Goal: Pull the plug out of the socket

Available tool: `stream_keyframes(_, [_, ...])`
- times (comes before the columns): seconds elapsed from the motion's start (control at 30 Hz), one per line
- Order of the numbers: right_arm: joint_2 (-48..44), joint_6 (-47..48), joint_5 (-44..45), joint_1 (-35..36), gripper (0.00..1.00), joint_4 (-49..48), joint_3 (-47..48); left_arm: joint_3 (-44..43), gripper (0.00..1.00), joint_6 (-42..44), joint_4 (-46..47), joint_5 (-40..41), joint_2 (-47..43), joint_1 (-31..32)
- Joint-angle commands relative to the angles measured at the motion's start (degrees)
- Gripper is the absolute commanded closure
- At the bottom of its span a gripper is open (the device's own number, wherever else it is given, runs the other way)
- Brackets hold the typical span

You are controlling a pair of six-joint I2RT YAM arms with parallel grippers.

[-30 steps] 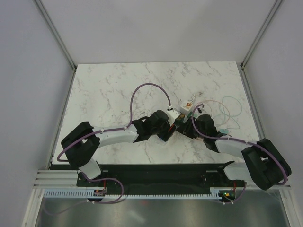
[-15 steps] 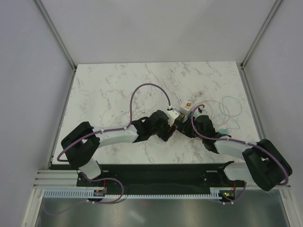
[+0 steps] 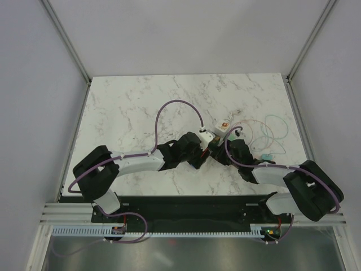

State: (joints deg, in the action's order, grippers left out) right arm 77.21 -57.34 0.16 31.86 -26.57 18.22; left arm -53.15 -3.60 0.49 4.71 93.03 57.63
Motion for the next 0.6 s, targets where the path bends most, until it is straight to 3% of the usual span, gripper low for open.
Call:
stream_keyframes(0.0, [1.45, -1.28, 4.74, 2.24, 0.75, 0.62, -0.03, 0.58, 0.98, 0.17, 4.77, -1.54, -2.06, 1.26])
stream_keyframes(0.37, [4.44, -3.48, 10.03, 4.00, 0.82, 0.64, -3.45, 9.02, 0.98, -2.82, 20.50, -1.99, -9.36, 1.35])
stream_keyframes(0.57, [5.67, -2.95, 10.56, 4.35, 0.82, 0.38, -3.98, 4.90, 0.98, -6.51, 16.41, -2.60, -7.00, 1.17])
